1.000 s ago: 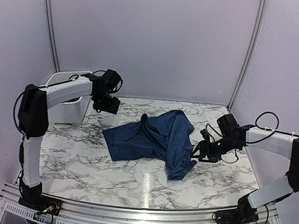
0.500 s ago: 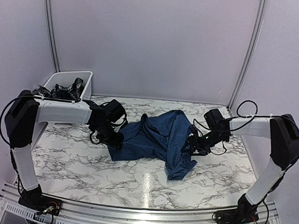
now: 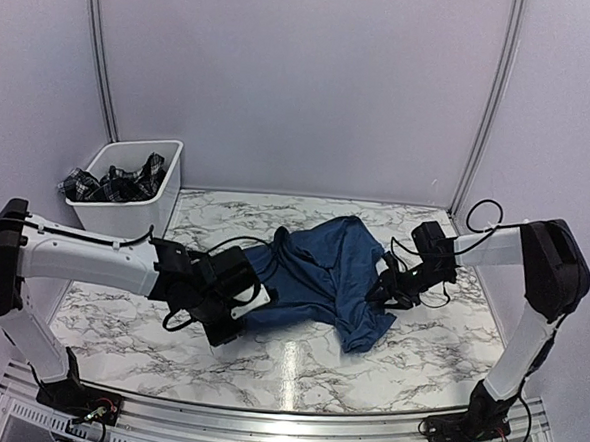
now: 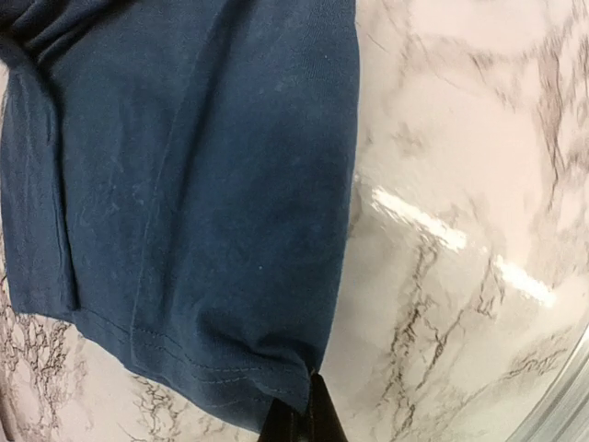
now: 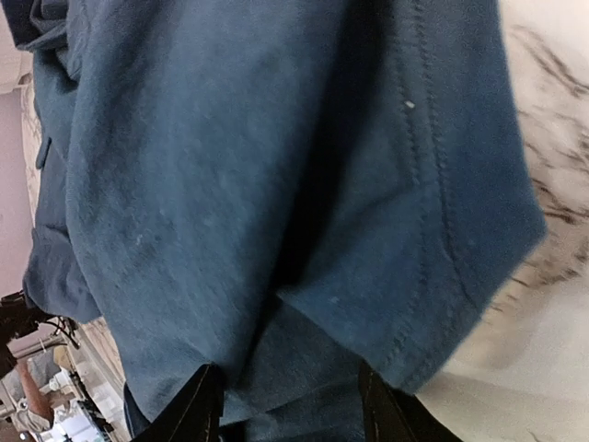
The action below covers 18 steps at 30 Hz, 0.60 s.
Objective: Fold and stack the mixed laundry pile
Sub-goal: Rotate the crumpled T-shirt at the center of the board.
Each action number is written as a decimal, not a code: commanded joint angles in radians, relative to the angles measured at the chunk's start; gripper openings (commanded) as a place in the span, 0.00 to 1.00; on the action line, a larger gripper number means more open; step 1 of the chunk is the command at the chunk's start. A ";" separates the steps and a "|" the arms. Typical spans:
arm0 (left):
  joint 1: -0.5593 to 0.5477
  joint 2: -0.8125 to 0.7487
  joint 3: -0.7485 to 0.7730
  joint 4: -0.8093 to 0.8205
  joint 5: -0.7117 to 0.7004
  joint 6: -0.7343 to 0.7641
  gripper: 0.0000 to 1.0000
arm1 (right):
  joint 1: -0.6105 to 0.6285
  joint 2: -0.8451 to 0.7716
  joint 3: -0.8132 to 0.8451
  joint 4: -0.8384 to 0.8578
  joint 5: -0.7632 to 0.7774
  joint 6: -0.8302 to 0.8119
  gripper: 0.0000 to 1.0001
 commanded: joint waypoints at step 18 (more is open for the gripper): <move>0.233 0.057 0.066 -0.002 -0.011 -0.272 0.46 | 0.057 -0.142 0.080 -0.080 0.018 -0.071 0.54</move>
